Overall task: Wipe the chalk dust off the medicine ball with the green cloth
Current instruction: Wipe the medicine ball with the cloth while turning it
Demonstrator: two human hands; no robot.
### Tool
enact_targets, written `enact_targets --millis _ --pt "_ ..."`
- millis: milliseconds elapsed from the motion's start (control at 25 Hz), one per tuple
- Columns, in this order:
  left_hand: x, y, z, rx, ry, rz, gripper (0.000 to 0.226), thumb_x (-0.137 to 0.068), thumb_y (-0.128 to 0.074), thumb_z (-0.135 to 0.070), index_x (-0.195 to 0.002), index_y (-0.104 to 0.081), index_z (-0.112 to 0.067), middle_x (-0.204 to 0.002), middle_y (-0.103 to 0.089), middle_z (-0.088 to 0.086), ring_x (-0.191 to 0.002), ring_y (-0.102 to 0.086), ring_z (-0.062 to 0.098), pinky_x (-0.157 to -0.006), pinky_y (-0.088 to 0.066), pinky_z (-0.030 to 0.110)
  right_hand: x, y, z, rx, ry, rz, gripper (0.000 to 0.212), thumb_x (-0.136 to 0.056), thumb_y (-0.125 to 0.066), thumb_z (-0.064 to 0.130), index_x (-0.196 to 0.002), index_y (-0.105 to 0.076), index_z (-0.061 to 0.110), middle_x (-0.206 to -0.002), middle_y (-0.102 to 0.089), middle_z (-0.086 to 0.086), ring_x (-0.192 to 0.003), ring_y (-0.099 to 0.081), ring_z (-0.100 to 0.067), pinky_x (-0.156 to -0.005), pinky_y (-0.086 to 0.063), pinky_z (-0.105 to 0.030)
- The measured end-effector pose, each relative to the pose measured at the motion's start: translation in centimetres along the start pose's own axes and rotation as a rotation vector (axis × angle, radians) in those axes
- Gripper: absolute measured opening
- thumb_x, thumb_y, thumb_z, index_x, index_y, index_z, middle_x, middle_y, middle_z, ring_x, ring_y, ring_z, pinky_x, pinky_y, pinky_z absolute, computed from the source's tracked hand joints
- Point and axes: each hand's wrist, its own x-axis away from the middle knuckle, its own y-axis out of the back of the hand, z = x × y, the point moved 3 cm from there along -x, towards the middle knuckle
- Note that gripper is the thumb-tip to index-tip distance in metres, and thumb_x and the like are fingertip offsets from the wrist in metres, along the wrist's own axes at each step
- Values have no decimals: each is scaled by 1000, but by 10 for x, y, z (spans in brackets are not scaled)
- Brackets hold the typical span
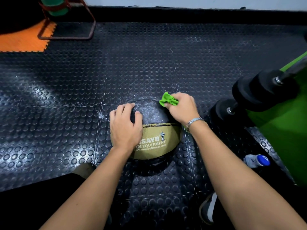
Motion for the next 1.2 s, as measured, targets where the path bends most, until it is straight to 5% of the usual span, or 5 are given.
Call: enact_targets --millis 120,280,640,800,1200 --pt "1 3 5 5 10 -26 48 -96 -38 -43 -127 -67 -21 -124 -65 -6 -117 -47 19 -92 -34 30 12 -3 13 -56 150 75 15 -78 -78 23 -75 -69 11 -78 -64 -1 -79 -60 -24 -74 -51 -39" --pt "2 -1 0 -10 5 3 52 -96 -35 -47 -131 -66 -24 -127 -64 -9 -119 -45 16 -93 -34 29 6 9 -4 9 -32 24 13 -79 -75 27 -77 -69 15 -72 -63 3 -80 -62 -26 -71 -53 -36" --pt "2 1 -1 -7 8 -9 48 -96 -38 -45 -129 -67 -24 -123 -64 -9 -117 -45 16 -93 -42 35 1 5 20 5 -17 78 15 -78 -70 23 -71 -65 11 -66 -62 -1 -72 -59 -25 -67 -52 -38" --pt "0 3 3 -3 22 -27 47 -96 -38 -43 -127 -67 -22 -122 -65 -7 -116 -48 19 -91 -36 31 18 -5 26 -8 199 115 20 -80 -72 21 -65 -59 16 -75 -57 1 -76 -57 -23 -69 -50 -40" --pt "1 3 0 22 32 -8 48 -95 -36 -46 -125 -66 -24 -121 -64 -9 -116 -45 15 -91 -42 36 53 6 -24 -132 132 9 11 -79 -76 10 -75 -66 13 -75 -60 1 -73 -56 -21 -71 -46 -35"
